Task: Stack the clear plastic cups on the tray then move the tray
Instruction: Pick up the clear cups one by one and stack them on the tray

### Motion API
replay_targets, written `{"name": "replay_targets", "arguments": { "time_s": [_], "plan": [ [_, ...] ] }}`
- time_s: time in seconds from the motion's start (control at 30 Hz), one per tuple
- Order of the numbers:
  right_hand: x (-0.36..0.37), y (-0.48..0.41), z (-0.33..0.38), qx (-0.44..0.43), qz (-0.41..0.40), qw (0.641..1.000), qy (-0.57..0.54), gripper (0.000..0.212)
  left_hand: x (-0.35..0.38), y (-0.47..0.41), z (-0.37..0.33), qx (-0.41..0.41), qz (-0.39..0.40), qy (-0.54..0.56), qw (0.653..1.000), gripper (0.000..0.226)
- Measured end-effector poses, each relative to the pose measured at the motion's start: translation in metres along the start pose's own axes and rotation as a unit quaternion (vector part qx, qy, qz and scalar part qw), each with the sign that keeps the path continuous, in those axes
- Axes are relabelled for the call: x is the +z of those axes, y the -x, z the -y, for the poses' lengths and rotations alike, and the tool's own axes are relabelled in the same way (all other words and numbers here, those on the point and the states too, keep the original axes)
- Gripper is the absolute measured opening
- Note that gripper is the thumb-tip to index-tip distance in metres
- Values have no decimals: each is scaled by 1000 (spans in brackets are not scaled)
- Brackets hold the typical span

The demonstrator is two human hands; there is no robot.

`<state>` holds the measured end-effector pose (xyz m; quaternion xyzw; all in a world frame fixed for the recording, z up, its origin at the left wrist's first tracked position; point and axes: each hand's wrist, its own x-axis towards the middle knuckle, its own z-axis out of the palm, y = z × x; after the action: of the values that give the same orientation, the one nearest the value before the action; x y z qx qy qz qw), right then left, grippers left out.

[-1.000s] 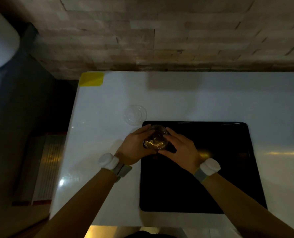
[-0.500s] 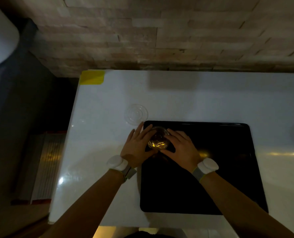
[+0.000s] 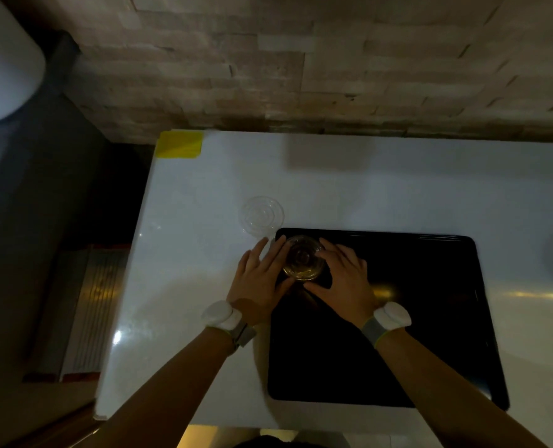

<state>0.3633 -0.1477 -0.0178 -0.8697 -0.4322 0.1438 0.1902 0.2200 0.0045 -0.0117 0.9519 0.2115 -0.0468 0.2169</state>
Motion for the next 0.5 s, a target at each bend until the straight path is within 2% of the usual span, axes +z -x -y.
{"name": "replay_targets", "arguments": {
  "time_s": [0.3,0.5],
  "plan": [
    [4,4,0,6,-6,1000,-27,72,0,8,6,9,-10,32,999,66],
    [2,0,6,6,-3,1000,-21,66,4,12,11,28,-12,4,1000,63]
  ]
}}
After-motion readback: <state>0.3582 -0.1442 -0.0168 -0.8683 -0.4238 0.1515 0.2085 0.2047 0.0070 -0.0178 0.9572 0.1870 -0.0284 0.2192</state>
